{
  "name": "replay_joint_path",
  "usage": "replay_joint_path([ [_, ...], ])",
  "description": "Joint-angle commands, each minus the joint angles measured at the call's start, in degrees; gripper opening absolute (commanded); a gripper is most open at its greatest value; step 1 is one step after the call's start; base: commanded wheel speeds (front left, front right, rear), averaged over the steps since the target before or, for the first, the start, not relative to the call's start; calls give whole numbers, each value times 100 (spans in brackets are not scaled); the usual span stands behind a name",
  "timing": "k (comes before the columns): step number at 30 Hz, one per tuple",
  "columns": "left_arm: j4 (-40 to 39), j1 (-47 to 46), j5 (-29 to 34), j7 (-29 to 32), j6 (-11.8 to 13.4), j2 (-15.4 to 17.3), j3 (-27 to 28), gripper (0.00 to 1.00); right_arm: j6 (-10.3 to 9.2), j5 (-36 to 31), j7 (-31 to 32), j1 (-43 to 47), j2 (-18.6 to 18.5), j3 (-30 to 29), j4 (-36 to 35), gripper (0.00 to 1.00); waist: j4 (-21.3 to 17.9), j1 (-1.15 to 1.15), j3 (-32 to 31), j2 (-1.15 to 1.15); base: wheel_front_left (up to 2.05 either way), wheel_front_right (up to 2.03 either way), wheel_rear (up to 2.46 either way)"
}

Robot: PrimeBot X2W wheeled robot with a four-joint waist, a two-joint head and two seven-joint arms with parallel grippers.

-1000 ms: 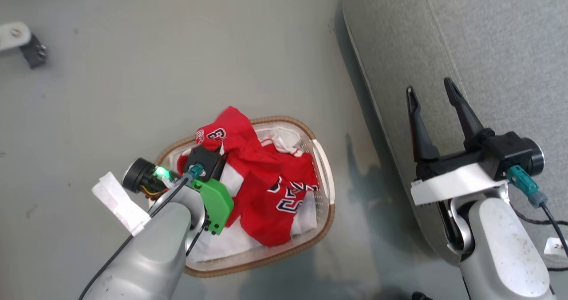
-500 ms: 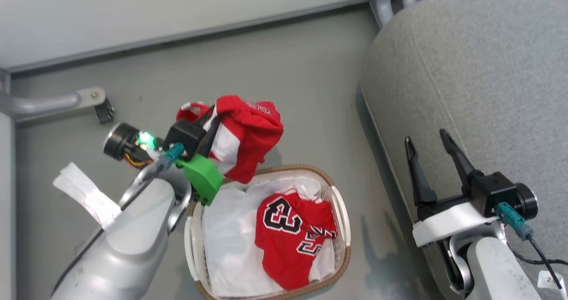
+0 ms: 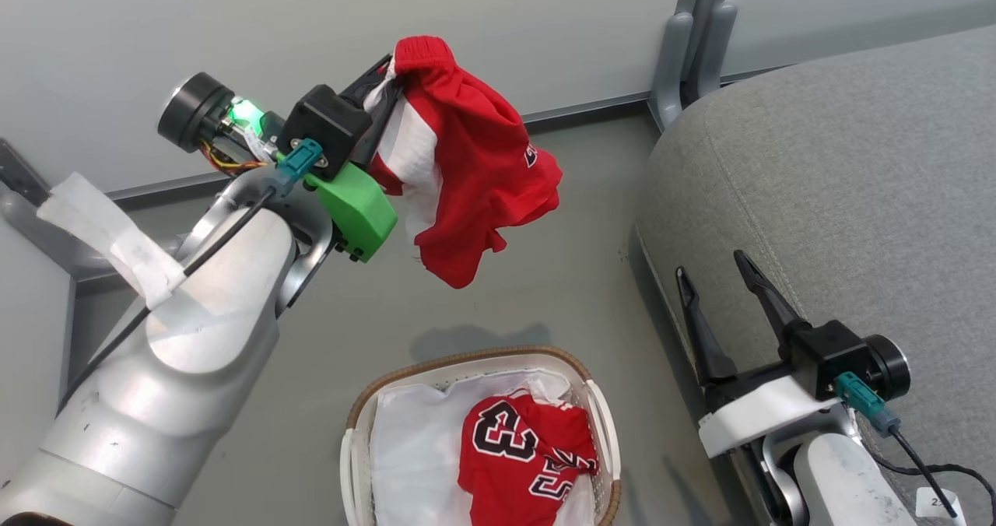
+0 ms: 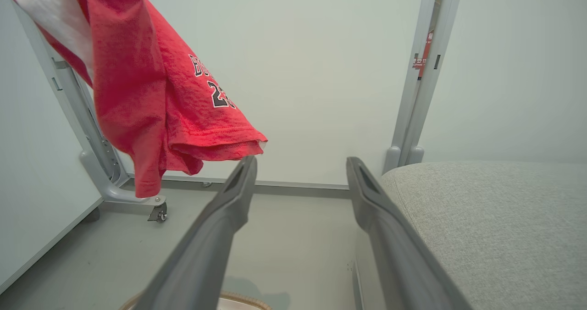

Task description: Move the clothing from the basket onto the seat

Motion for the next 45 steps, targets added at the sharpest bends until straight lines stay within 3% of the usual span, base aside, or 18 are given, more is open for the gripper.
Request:
replay_joint_path([
  [1, -58, -103, -58, 55, -15, 52, -19, 0, -1, -37, -28, -10, -20, 59, 16, 100, -38, 0, -37, 0, 0, 0, 0],
  [9, -263, -212, -205, 213, -17, 93, -194, 0, -1, 139, -28, -333, -20, 612, 44, 100, -83, 0, -109, 0, 0, 0, 0],
  [17, -304, -210, -272, 211, -18, -43, -404, 0, -1, 453, -28, -1122, -22, 1556, 225, 100, 4, 0, -196, 0, 0, 0, 0],
  [30, -602, 24, -354, 167, -19, -332, -784, 0, -2, 478, -27, -2068, -22, 1810, 945, 100, 325, 0, -329, 0, 0, 0, 0],
  [32, -687, 75, -333, 176, -1, -321, -835, 0, -2, 516, -28, -2111, -22, 1802, 1063, 45, 354, 0, -351, 0, 0, 0, 0],
  [35, -816, 227, -393, 178, 30, -299, -877, 0, -2, 584, -28, -2148, -21, 1815, 1185, 0, 381, 0, -373, 0, 0, 0, 0],
  [40, -947, 487, -501, 83, 147, -249, -847, 1, -2, 632, -28, -2121, -21, 1801, 1268, 0, 388, 0, -386, 0, 0, 0, 0],
  [41, -956, 562, -515, 58, 168, -235, -844, 12, -2, 634, -28, -2099, -21, 1798, 1272, 0, 384, 0, -391, 0, 0, 0, 0],
  [42, -962, 624, -550, 17, 193, -229, -835, 29, -2, 638, -28, -2082, -20, 1797, 1273, 0, 380, 0, -394, 0, 0, 0, 0],
  [43, -967, 709, -600, -26, 213, -225, -815, 56, -2, 644, -28, -2061, -21, 1792, 1269, 0, 374, 0, -397, 0, 0, 0, 0],
  [44, -965, 772, -635, -53, 239, -219, -802, 91, -2, 648, -28, -2044, -21, 1786, 1262, 0, 370, 0, -400, 0, 0, 0, 0],
  [45, -956, 851, -672, -107, 272, -205, -783, 100, -2, 649, -28, -2018, -21, 1765, 1248, 0, 364, 0, -401, 0, 0, 0, 0],
])
